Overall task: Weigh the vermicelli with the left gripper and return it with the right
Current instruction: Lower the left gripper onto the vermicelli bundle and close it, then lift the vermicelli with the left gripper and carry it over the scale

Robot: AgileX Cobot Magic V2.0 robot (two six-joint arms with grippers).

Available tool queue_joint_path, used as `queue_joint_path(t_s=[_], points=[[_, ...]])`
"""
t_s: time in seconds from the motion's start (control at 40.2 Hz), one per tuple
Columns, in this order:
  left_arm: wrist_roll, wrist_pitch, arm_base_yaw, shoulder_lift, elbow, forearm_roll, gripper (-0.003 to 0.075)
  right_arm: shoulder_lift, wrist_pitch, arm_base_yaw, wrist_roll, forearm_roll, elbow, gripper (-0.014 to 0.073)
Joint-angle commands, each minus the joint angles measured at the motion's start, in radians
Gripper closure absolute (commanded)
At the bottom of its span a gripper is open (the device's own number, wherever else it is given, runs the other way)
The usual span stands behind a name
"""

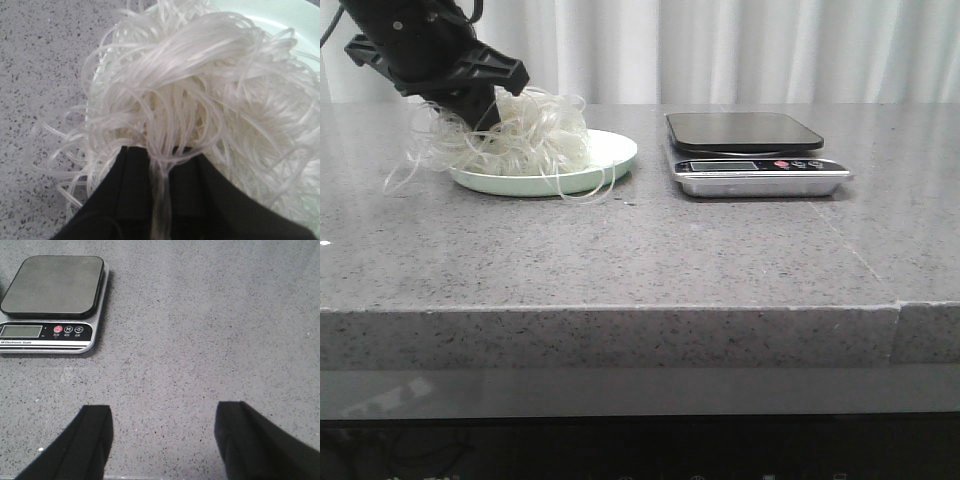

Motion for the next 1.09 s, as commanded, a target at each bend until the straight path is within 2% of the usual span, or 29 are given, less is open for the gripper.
queue_joint_path(t_s=[0.0,0.249,0.447,0.721,0.945,1.069], points=[[-0.002,0.024,-0.007,-0.045,-0.072,-0.011,0.0565,0.008,-0.062,-0.004,-0.006,-0.01,-0.034,0.0039],[-0.002,0.15,-0.007,-0.045,-0.245,-0.011,0.0565,0.008,-0.062,-0.004,-0.006,-0.01,-0.034,0.0039],[-0.002,0.198,-0.007,-0.045,-0.389,-0.018,0.0565,0.008,-0.062,-0.004,-0.006,-0.01,-0.034,0.0039],[-0.002,0.159,-0.022,-0.045,-0.557,-0.141,0.0565,0.008,-0.062,-0.004,-0.006,-0.01,-0.034,0.0039],[0.052,0.045,-0.12,-0.02,-0.637,-0.141,0.0565,0.008,-0.062,-0.004,-0.006,-0.01,-0.034,0.0039],[0.058,0.027,-0.187,0.033,-0.704,-0.125,0.0565,0.008,-0.062,-0.004,-0.006,-0.01,-0.034,0.0039]])
